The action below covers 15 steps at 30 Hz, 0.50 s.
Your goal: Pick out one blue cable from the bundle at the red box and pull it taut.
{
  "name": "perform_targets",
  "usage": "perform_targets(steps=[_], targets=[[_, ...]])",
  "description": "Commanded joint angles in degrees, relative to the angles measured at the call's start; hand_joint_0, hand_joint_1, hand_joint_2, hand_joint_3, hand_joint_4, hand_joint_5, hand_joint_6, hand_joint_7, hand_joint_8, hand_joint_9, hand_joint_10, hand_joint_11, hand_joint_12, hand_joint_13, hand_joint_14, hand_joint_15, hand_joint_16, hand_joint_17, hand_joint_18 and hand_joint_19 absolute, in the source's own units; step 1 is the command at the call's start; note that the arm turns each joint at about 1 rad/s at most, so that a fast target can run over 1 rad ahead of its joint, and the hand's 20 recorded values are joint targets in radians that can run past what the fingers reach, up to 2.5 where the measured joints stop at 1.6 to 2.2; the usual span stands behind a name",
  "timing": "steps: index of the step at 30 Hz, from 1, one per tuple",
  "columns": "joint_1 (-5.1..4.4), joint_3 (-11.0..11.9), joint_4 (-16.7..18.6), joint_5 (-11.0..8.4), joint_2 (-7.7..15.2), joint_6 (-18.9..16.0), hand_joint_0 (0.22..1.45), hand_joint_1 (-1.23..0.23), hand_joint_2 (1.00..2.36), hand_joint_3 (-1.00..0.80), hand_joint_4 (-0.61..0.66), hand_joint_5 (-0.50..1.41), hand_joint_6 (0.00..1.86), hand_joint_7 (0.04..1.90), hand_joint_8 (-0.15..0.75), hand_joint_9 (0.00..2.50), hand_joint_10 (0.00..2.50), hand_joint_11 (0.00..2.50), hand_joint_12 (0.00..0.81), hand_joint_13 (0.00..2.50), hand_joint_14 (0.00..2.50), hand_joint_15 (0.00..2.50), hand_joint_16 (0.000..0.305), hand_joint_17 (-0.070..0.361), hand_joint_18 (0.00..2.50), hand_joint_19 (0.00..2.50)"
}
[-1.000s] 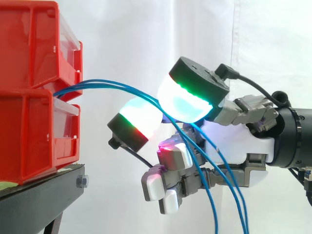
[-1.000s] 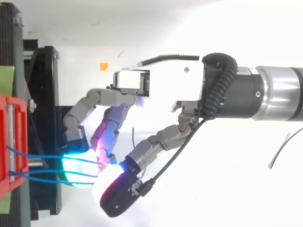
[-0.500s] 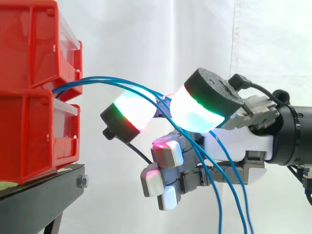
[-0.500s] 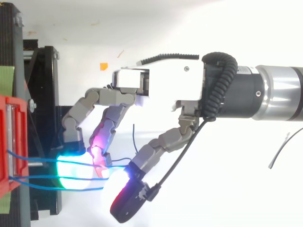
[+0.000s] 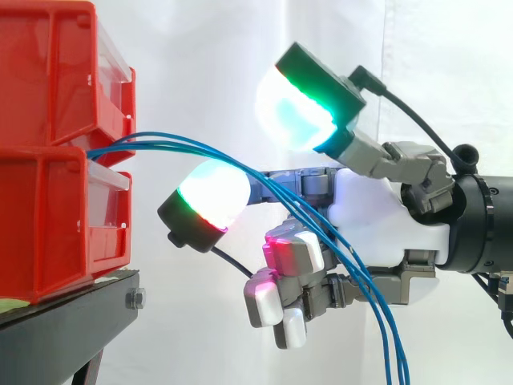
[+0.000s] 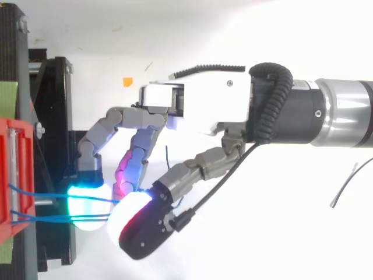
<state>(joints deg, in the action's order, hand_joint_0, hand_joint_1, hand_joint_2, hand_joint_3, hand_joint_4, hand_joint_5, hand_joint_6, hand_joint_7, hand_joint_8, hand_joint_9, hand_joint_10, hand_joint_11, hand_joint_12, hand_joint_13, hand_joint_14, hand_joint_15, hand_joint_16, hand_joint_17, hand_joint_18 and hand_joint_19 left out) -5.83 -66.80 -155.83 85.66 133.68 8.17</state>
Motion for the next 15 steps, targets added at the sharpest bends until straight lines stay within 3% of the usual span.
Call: perform_targets(steps=[1, 3, 6, 15], targets=[[0.03, 0.1, 0.0, 0.12, 0.0, 0.0, 0.48, -0.51, 1.0, -0.5, 0.02, -0.1, 0.85, 0.81, 0.305, 1.26, 0.03, 0.75, 0.34, 1.03, 0.02, 0.49, 0.049, 0.11, 0.94, 0.62], [0.03, 0.1, 0.0, 0.21, 0.0, 0.0, 0.55, -0.49, 1.0, -0.5, -0.01, -0.09, 0.84, 0.85, 0.29, 1.25, 0.03, 0.76, 0.32, 1.01, 0.02, 0.51, 0.044, 0.1, 0.9, 0.65], [0.03, 0.1, 0.0, 0.21, 0.0, 0.0, 0.58, -0.6, 1.0, -0.46, -0.03, -0.09, 0.85, 0.88, 0.291, 1.26, 0.03, 0.77, 0.313, 1.01, 0.02, 0.51, 0.043, 0.098, 0.89, 0.67], [0.03, 0.3, 0.0, 0.21, 0.0, 0.0, 0.61, -0.78, 1.02, -0.23, 0.0, -0.1, 0.93, 0.9, 0.309, 1.26, 0.03, 0.8, 0.321, 1.01, 0.02, 0.52, 0.044, 0.098, 0.9, 0.66]])
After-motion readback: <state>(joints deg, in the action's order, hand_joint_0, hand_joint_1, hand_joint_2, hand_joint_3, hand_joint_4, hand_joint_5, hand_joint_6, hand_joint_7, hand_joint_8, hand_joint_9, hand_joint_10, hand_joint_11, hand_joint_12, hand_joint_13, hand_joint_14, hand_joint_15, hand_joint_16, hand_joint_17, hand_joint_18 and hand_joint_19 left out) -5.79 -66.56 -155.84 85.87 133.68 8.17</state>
